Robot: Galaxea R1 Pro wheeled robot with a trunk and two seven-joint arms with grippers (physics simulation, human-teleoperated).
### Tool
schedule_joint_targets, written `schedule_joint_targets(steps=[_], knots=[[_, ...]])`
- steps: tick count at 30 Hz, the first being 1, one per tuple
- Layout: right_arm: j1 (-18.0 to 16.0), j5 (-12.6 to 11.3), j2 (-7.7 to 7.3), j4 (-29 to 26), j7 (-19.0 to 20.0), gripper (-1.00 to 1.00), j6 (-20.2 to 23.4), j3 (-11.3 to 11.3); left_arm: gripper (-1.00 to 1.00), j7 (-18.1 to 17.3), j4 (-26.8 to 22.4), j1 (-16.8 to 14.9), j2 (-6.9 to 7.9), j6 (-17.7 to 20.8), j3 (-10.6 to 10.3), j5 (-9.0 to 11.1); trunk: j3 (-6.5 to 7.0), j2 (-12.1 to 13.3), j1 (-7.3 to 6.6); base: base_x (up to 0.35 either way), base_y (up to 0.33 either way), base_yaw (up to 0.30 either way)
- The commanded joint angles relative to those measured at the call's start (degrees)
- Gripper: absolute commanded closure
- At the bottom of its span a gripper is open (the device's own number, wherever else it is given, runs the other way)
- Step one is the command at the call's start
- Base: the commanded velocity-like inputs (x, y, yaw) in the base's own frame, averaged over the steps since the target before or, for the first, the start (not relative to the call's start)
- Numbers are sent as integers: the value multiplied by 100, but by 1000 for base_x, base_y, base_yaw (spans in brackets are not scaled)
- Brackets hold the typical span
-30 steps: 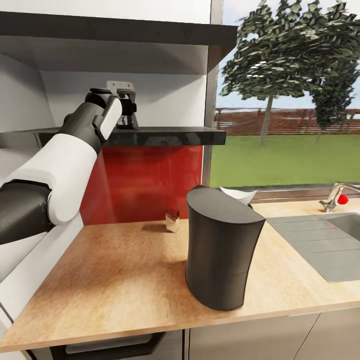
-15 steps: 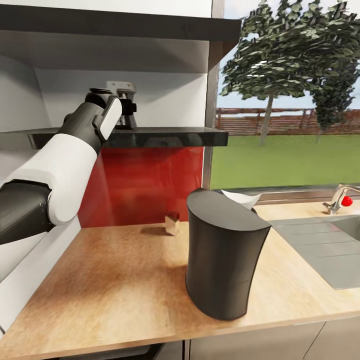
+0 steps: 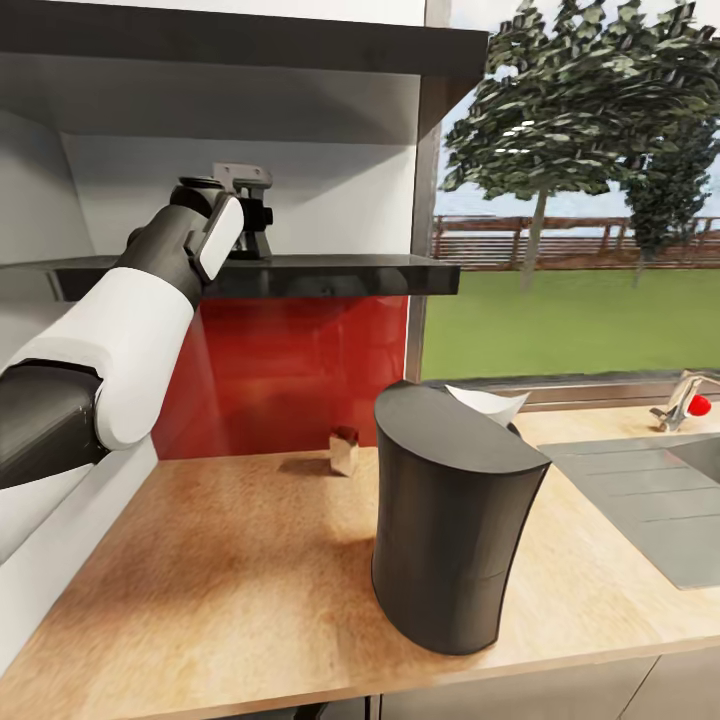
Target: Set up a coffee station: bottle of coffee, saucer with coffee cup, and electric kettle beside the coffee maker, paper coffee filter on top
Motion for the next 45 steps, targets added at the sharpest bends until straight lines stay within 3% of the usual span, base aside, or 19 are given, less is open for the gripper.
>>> schedule_joint_targets(steps=[1, 24, 25, 45], knots=[[-1, 58, -1, 1, 19, -100, -7, -50, -100, 46, 0, -2, 5, 21, -36, 58, -2, -3, 3, 145, 0, 0], [-1, 59, -1, 3, 19, -100, -5, -50, -100, -173, -17, 42, 5, 72, -35, 64, -2, -3, 3, 23, 0, 0], [-1, 59, -1, 3, 19, -100, -7, -50, 100, -174, -13, 42, 5, 73, -35, 65, -2, -3, 3, 0, 0, 0], [-1, 59, -1, 3, 19, -100, -1, -50, 100, -166, -16, 42, 13, 65, -28, 55, -2, -3, 3, 0, 0, 0]])
